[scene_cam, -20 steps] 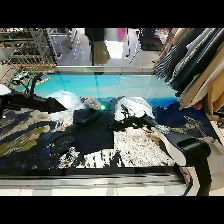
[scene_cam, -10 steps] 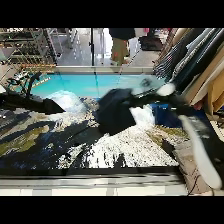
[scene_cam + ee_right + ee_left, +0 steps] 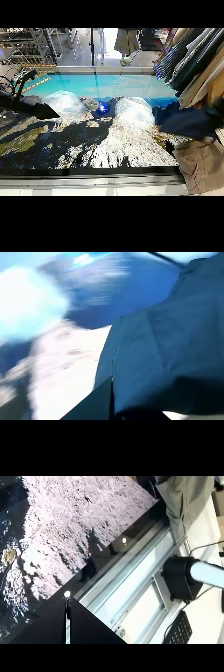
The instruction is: Fold the clothes and pants, and hang the long-sleeved shirts on hangers.
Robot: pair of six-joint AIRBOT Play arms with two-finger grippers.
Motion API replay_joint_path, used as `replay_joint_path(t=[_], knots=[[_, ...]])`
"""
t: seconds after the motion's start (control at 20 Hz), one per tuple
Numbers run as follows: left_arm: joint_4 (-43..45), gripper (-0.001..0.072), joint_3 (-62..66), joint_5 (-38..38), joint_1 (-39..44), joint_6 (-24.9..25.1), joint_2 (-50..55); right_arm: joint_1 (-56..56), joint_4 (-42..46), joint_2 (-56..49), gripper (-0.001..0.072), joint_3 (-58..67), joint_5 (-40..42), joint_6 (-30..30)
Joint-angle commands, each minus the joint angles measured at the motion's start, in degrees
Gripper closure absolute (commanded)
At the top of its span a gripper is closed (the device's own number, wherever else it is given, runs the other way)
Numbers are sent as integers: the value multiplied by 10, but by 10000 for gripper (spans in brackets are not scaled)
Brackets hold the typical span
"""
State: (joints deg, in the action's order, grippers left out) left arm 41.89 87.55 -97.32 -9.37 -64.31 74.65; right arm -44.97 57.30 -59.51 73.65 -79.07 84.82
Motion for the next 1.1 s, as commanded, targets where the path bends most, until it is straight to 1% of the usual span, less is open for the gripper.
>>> replay_joint_path(t=[0.0,0.05,0.1,0.15,0.2,0.25,0.3,0.35,0.45,0.5,0.55,0.6,0.7,0.8,0.85,0.95,1.05], knots=[[3,699,0,-6,0,7,-7,-238,-39,86,704,-199,42,-160],[3,699,0,-6,0,7,-7,-288,-40,105,704,-262,75,-176],[3,699,0,-6,0,7,-7,-331,-43,120,704,-323,99,-218],[3,699,0,-7,0,7,-7,-362,-32,133,703,-370,115,-265],[3,699,0,-7,0,7,-7,-389,-8,143,703,-413,130,-299],[3,699,0,-6,0,7,-7,-412,16,149,703,-445,144,-314],[3,698,0,-7,0,7,-7,-434,32,148,702,-466,161,-312],[3,699,0,-6,0,6,-7,-451,43,147,702,-478,179,-296],[3,699,0,-6,0,6,-7,-466,89,147,696,-481,209,-226],[3,699,0,-6,0,7,-7,-463,109,147,530,-478,211,-224],[3,698,0,-6,0,6,-7,-463,111,147,105,-473,211,-223],[3,698,0,-4,0,7,-7,-463,109,147,25,-461,205,-223],[3,698,0,-5,0,6,-7,-459,106,147,12,-415,151,-222],[13,699,0,-5,0,6,-7,-434,107,147,12,-340,58,-217],[30,699,0,-5,0,6,-7,-412,104,147,12,-298,38,-206],[95,699,0,-5,0,-3,-7,-353,100,143,12,-224,9,-176],[196,698,0,-5,0,-47,-7,-266,88,124,12,-169,-30,-159]])
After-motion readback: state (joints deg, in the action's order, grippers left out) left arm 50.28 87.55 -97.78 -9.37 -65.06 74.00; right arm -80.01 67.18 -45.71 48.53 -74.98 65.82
